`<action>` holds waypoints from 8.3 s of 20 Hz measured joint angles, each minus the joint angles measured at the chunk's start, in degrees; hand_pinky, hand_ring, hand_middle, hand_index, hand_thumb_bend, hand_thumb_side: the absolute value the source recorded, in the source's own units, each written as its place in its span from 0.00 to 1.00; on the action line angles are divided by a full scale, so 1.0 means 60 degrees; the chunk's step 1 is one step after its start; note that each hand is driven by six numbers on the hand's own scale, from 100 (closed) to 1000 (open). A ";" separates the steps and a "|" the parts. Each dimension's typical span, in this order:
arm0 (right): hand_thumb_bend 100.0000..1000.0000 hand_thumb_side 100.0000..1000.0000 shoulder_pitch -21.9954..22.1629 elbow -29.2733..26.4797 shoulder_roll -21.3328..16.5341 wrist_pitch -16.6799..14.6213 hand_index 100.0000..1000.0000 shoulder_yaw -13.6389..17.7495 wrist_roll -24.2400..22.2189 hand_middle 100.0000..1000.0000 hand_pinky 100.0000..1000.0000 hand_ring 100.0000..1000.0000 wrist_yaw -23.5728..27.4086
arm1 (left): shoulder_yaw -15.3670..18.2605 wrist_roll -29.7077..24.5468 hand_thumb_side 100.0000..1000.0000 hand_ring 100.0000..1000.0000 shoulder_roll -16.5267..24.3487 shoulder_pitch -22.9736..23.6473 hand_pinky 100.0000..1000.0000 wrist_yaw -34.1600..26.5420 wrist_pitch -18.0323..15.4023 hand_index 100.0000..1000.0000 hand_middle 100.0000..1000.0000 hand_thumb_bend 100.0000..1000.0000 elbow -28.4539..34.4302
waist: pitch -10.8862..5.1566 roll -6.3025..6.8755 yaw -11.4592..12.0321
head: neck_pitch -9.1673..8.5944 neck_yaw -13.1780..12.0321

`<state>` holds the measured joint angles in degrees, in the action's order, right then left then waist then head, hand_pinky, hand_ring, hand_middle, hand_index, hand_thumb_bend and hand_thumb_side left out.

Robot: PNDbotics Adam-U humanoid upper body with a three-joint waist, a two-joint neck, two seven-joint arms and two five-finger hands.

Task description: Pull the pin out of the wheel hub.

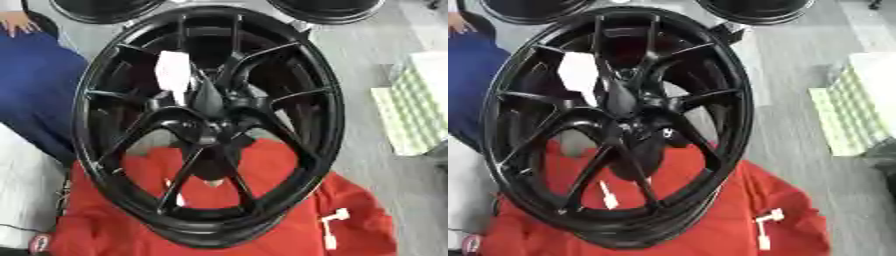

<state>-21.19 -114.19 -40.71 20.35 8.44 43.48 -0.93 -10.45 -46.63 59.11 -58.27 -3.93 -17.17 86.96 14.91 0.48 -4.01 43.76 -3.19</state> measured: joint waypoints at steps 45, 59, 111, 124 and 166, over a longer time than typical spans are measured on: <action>0.03 0.33 -0.0241 0.0000 0.0000 0.0006 0.71 -0.0176 -0.0006 0.46 0.32 0.58 0.0009 | -0.2281 -0.0189 0.48 0.91 0.1095 0.1478 0.96 0.1710 0.0744 0.90 0.82 0.23 0.3175 | -0.0012 0.0215 -0.0147 | -0.0013 -0.0043; 0.03 0.33 -0.0329 0.0000 0.0007 -0.0011 0.71 -0.0176 0.0011 0.45 0.32 0.58 0.0018 | -0.2075 0.0897 0.58 0.87 0.1928 0.2805 0.92 0.1464 0.1580 0.90 0.76 0.16 0.4441 | 0.0002 0.0257 -0.0196 | -0.0014 -0.0129; 0.04 0.34 -0.0411 0.0000 0.0266 -0.0087 0.71 -0.0088 0.0087 0.45 0.31 0.57 0.0184 | -0.3757 -0.0190 0.75 0.92 -0.0775 0.0196 0.94 0.3114 0.2859 0.90 0.78 0.35 0.1518 | 0.0230 0.0242 -0.0415 | -0.0007 -0.0309; 0.05 0.34 -0.0411 0.0000 0.0267 -0.0087 0.71 -0.0053 0.0087 0.45 0.31 0.57 0.0184 | -0.3814 -0.0482 0.67 0.90 -0.0778 0.0203 0.93 0.3592 0.2520 0.90 0.78 0.39 0.1405 | 0.0241 0.0249 -0.0410 | -0.0040 -0.0287; 0.06 0.34 -0.0464 0.0000 0.0366 -0.0087 0.71 0.0064 0.0087 0.45 0.31 0.57 0.0232 | -0.3930 -0.0127 0.22 0.51 -0.1126 0.0087 0.75 0.3337 0.2694 0.49 0.30 0.00 0.1059 | 0.0414 0.0307 -0.0451 | -0.0107 -0.0375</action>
<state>-23.97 -114.19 -38.51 19.83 8.82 44.01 0.47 -34.03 -47.39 52.36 -57.75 16.10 -1.01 93.32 17.39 2.32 -6.72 43.11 -5.44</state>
